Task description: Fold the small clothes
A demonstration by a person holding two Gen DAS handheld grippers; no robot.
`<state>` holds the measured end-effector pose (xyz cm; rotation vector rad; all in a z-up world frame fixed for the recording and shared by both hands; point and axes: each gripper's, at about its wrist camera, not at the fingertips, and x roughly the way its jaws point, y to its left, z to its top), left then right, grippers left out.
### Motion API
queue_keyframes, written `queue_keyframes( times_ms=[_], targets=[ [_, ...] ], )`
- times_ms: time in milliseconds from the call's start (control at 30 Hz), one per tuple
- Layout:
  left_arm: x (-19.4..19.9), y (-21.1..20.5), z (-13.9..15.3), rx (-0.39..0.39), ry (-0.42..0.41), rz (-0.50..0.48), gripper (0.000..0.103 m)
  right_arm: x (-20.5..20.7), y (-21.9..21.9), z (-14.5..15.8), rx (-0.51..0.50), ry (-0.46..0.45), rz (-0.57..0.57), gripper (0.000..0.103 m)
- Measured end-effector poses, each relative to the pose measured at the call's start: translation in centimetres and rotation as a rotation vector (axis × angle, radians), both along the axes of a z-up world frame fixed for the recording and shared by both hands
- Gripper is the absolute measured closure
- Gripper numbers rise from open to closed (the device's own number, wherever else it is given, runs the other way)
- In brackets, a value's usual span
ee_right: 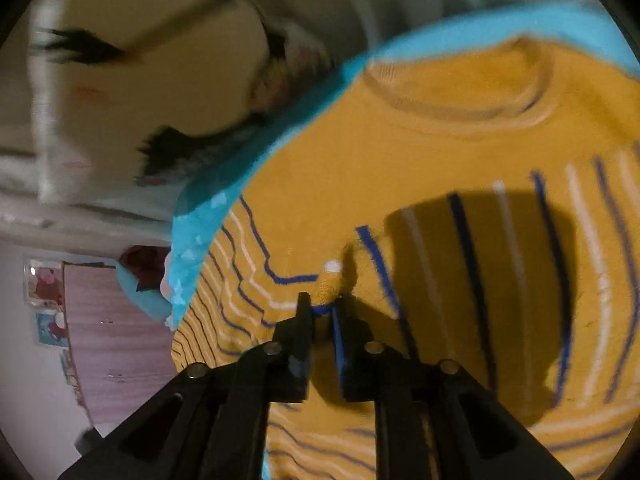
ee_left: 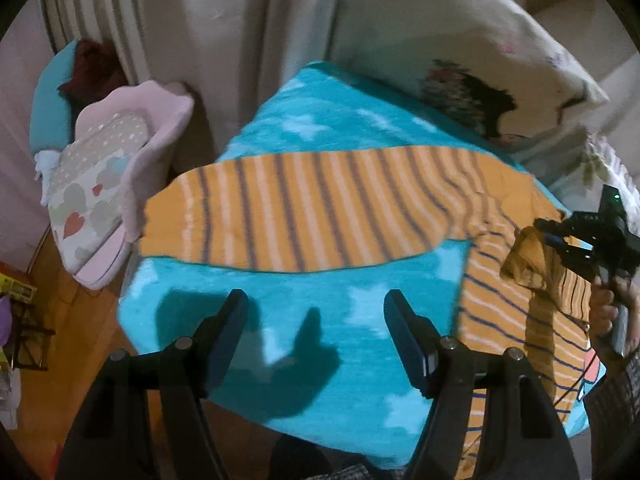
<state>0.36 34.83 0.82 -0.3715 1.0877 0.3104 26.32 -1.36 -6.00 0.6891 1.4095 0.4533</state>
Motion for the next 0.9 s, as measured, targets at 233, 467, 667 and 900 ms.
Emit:
queue_keyframes(
  times_ms=[233, 467, 667, 900],
  targets=[
    [-1.2, 5.0, -1.3, -0.015, 0.017, 0.094, 0.034, -0.2, 6.5, 1.6, 0.042, -0.082, 0.126, 0.045],
    [-4.2, 10.8, -1.8, -0.006, 0.029, 0.251, 0.034, -5.0, 15.4, 4.6, -0.178, -0.218, 0.394, 0.045],
    [-8.1, 14.5, -1.5, 0.002, 0.028, 0.376, 0.034, -13.3, 29.3, 4.1, -0.245, -0.363, 0.792, 0.045],
    [-13.0, 17.5, -1.9, -0.012, 0.035, 0.504, 0.034, -20.8, 40.4, 2.2, -0.339, -0.588, 1.079, 0.045]
  ],
)
